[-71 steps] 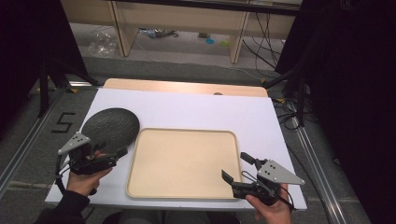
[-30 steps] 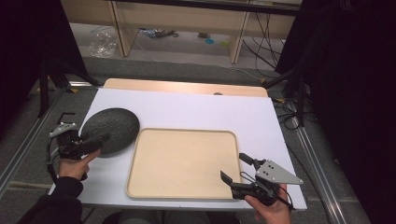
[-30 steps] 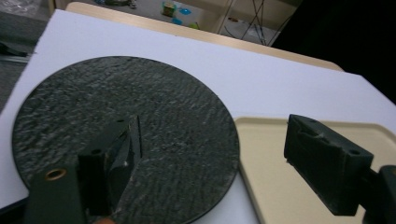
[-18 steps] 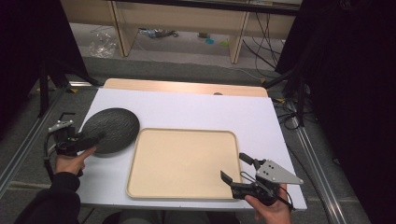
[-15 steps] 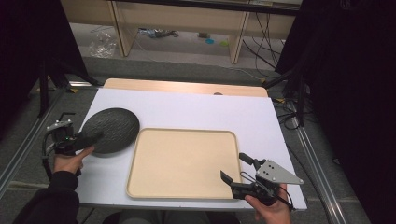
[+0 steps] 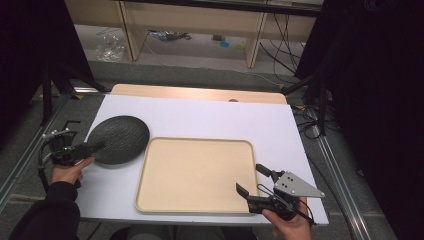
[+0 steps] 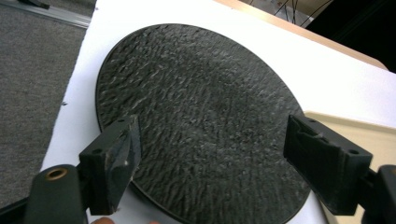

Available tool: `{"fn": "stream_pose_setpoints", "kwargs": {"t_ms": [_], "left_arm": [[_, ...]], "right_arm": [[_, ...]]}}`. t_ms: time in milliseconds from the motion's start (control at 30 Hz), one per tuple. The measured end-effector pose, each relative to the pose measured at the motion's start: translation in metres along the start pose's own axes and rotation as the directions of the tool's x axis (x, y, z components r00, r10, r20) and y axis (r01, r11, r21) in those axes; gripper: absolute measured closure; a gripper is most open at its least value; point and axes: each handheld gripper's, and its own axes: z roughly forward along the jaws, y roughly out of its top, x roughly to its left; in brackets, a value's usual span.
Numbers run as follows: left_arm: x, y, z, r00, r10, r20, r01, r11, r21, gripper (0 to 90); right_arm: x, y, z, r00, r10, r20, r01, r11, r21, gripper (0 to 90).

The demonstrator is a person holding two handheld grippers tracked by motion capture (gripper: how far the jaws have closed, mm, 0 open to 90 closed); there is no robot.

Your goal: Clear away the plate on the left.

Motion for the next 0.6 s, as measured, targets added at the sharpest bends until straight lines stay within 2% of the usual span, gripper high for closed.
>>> {"fn": "stream_pose_setpoints", "kwargs": {"t_ms": [100, 200, 267, 400, 433, 600], "left_arm": [[0.005, 0.000, 0.001, 0.9999, -0.014, -0.004, 0.014, 0.9999, 0.003, 19.7], [0.008, 0.000, 0.001, 0.9998, -0.021, -0.005, 0.021, 0.9997, 0.007, 19.9], [0.010, 0.000, 0.003, 0.9988, -0.047, -0.009, 0.047, 0.9988, 0.010, 20.1], [0.011, 0.000, 0.006, 0.9981, -0.060, -0.011, 0.061, 0.9980, 0.017, 20.5], [0.012, 0.000, 0.007, 0.9978, -0.066, -0.005, 0.066, 0.9976, 0.021, 20.5], [0.018, -0.001, 0.012, 0.9950, -0.097, -0.020, 0.098, 0.9944, 0.039, 21.0]], "right_arm": [[0.000, 0.000, 0.000, 1.0000, 0.000, 0.006, 0.000, 1.000, -0.011, 16.8], [0.000, 0.000, 0.000, 1.0000, -0.002, -0.001, 0.002, 1.000, 0.000, 16.9], [0.000, 0.000, 0.000, 1.0000, 0.000, 0.003, 0.000, 1.000, -0.008, 16.9], [0.000, 0.000, 0.001, 1.0000, -0.005, -0.008, 0.005, 1.000, -0.013, 16.9], [0.000, 0.000, 0.001, 0.9999, -0.016, 0.006, 0.016, 1.000, -0.016, 16.9], [0.000, 0.000, 0.001, 0.9998, -0.019, 0.002, 0.019, 1.000, -0.011, 17.0]]}}
